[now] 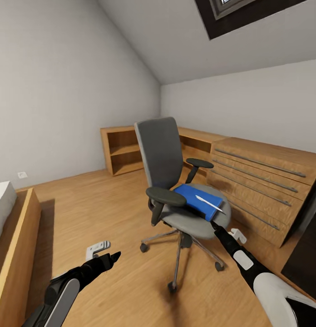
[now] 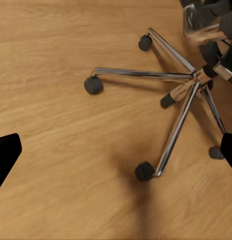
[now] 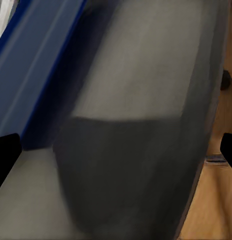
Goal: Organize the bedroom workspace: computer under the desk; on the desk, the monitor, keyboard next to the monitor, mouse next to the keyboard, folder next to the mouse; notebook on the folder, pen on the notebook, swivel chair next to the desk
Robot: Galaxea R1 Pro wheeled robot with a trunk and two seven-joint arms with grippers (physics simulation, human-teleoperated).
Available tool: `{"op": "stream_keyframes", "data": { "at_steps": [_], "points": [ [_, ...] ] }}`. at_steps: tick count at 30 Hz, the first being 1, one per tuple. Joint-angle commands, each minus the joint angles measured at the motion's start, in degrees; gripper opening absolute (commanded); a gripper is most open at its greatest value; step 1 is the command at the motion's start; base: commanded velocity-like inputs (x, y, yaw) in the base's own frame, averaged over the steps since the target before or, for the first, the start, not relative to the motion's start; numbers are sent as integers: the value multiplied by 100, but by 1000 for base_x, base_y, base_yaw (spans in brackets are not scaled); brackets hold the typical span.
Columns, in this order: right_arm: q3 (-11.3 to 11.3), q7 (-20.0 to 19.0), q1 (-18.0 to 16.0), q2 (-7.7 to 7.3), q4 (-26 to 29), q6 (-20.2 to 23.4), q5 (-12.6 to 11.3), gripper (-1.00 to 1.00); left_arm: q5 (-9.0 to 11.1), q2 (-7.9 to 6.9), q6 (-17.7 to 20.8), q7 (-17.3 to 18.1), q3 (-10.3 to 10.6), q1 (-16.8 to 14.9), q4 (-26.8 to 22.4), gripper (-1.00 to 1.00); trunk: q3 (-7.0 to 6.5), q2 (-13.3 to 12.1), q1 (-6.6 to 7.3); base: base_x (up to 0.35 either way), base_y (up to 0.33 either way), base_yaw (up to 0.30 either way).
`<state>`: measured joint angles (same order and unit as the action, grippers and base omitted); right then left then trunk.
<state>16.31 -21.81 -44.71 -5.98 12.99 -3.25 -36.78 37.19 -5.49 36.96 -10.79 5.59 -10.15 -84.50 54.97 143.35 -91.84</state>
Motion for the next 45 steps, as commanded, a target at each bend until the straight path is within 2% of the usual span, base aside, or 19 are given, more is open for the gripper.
{"op": "stream_keyframes", "data": {
  "at_steps": [1,7,12,31,39,40,42,45],
  "points": [
    [-122,-25,-3,1,-464,-9,-22,100,60,-4,12,-55,12,-5,-5,100,6,0,-4,321,0,0],
    [-122,-25,-3,1,-464,-9,-22,100,60,-4,12,-55,12,-5,-5,100,6,0,-4,321,0,0],
    [-121,-25,-3,1,-464,-9,-22,100,69,-4,13,-55,4,-5,-5,100,6,0,-4,62,0,0],
    [-125,-25,-3,1,-464,-17,-15,100,60,-4,13,-55,-5,-5,-5,100,6,0,-4,-292,-128,0],
    [-131,-25,-3,9,-464,-18,-14,100,65,-4,13,-55,-5,-5,-5,100,6,0,-4,-71,-44,0],
    [-133,-25,-3,37,-464,-18,-11,100,65,-4,13,-55,-5,-5,-5,100,6,0,-4,-6,-3,0],
    [-134,-25,-3,185,-459,-22,34,100,63,-4,13,-55,-5,-5,-5,100,6,0,-4,-2,-1,0],
    [-134,-25,-3,358,-463,-26,240,100,61,-4,13,-55,-8,-5,-5,100,6,0,-4,0,0,0]
  ]
}}
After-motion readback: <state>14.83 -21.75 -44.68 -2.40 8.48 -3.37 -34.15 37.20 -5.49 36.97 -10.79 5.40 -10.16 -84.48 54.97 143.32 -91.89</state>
